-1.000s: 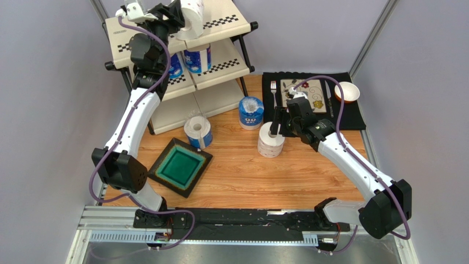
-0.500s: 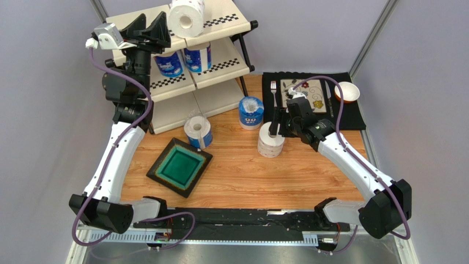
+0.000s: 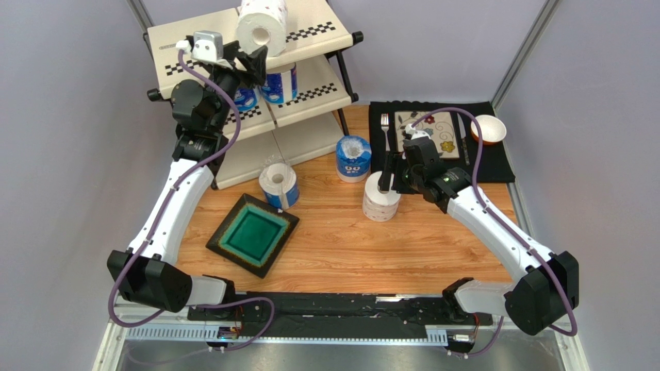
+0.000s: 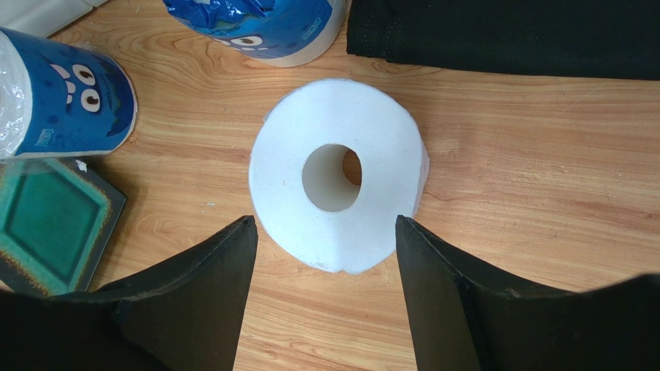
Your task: Place and organize the paper towels onto the shelf
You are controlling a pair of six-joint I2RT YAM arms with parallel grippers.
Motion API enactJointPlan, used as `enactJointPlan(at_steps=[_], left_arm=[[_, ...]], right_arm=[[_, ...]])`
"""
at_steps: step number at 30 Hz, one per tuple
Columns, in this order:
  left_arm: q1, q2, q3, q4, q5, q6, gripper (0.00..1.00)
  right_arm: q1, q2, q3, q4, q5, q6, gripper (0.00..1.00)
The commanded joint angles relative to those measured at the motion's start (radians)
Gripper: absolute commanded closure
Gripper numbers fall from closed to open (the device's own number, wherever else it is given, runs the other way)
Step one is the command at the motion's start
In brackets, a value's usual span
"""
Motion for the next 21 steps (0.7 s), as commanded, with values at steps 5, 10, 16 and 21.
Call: enactJointPlan(at_steps=[5,10,16,21], left_arm=[[0.004,-0.011,-0.032,0.060,-0.003,0.060,0.24],[0.004,0.012,-0.028,0.094,-0.025,0.058,0.25],[0.004,0.039,-0.011,0.122,-0.049,0.064,0.26],[0.004,0.085,0.026,0.131,-0.061,0.078,0.26]], right_arm=[[-0.005,0.000,0.002,0.036,-0.003,-0.012,0.31],[-0.003,0.003,0.004,0.036,-0.003,-0.012,0.31],[-0.005,0.006,0.005,0.035,-0.004,-0.010,0.31],[-0.006,0.011,0.007,0.038,-0.004,-0.012,0.31]])
